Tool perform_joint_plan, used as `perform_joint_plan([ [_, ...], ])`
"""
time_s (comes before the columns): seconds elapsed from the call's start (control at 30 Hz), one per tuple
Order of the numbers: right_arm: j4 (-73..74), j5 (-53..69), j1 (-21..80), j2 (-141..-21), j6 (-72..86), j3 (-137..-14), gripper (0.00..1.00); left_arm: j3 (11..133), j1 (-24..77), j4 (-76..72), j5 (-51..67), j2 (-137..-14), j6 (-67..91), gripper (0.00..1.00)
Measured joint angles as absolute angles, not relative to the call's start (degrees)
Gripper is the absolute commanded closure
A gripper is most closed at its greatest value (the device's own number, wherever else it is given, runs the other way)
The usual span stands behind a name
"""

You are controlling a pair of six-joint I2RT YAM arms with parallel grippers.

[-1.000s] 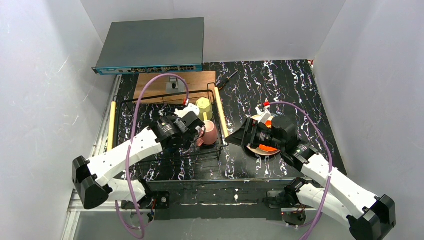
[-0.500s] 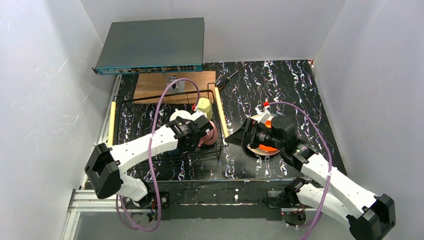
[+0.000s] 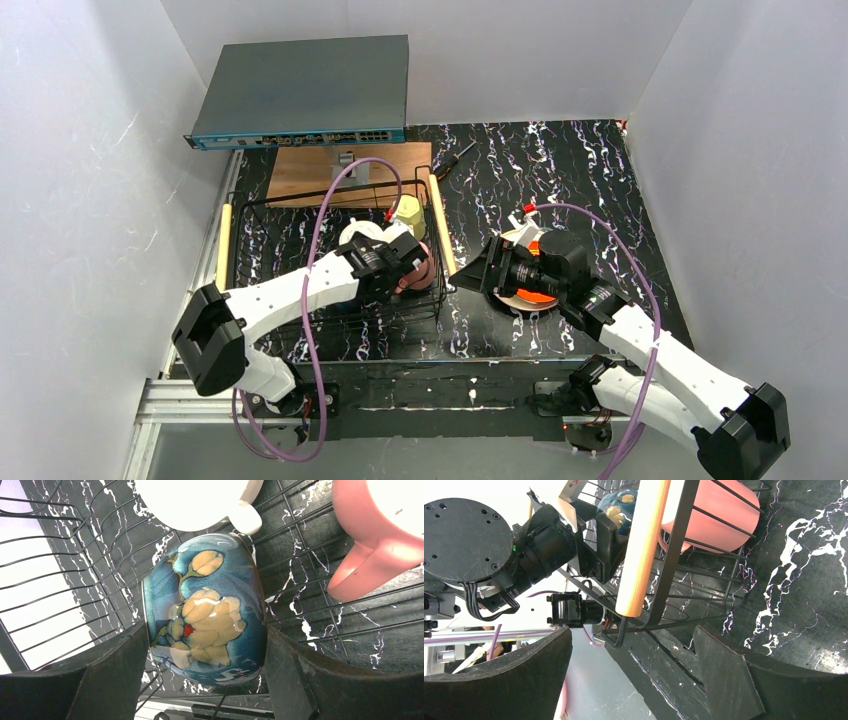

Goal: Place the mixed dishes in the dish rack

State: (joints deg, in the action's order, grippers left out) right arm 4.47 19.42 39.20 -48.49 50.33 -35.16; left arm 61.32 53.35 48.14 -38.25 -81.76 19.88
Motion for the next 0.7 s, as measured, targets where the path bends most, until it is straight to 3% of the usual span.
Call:
perform_joint_plan([
  [0.33,4.47,19.33,39.2,-48.36,50.33,-35.16,0.02,60.16,53.21,46.62,-36.42,-79.61,20.12,0.17],
  [0.4,4.49,19.2,39.2,-48.18,50.33,-35.16,0.02,59.79,53.19,45.95,-35.31,-79.18,20.43,0.05],
  [0.7,4.47,18.94,39.2,-47.53,50.33,-35.11,0.02,58.0,53.06,43.0,-27.33,-78.72,23.18,0.02],
])
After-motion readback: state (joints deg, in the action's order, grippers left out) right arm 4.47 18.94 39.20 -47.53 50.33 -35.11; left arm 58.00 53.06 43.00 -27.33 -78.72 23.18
